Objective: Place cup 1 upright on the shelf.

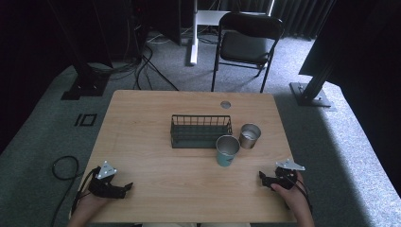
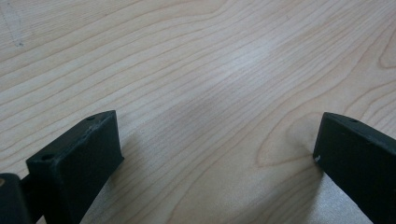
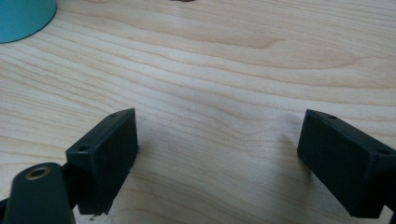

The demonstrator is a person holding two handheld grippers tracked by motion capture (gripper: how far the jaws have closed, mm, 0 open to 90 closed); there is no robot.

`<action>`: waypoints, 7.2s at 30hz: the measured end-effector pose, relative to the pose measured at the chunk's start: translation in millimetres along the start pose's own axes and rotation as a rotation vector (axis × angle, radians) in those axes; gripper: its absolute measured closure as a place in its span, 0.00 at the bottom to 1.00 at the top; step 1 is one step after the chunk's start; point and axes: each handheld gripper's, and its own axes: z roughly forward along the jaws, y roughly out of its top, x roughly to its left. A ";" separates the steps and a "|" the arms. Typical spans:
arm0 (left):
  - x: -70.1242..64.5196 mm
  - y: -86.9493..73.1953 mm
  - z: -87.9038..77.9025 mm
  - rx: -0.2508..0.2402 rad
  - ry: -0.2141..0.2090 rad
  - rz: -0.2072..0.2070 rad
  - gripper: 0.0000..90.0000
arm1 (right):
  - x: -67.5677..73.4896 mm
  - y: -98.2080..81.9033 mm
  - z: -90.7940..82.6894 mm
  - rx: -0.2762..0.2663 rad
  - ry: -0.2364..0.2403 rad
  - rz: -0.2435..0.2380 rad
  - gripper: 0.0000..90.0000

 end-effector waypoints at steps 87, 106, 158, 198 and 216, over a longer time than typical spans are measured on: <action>-98.3 83.2 42.3 -0.079 -0.270 0.205 0.03 | 0.1 0.0 0.1 0.000 0.000 -0.001 0.13; -118.2 106.3 55.6 -0.093 -0.313 0.249 0.03 | 0.0 0.0 0.0 0.001 -0.001 -0.001 0.13; -170.5 164.3 88.7 -0.153 -0.395 0.321 0.03 | 0.1 0.0 0.0 0.000 0.000 0.000 0.13; -197.8 210.4 122.3 -0.187 -0.352 0.262 0.03 | 0.1 0.0 0.0 -0.001 0.000 0.001 0.13; -204.8 226.0 136.7 -0.194 -0.349 0.233 0.03 | 0.0 0.0 0.0 0.000 0.000 0.000 0.13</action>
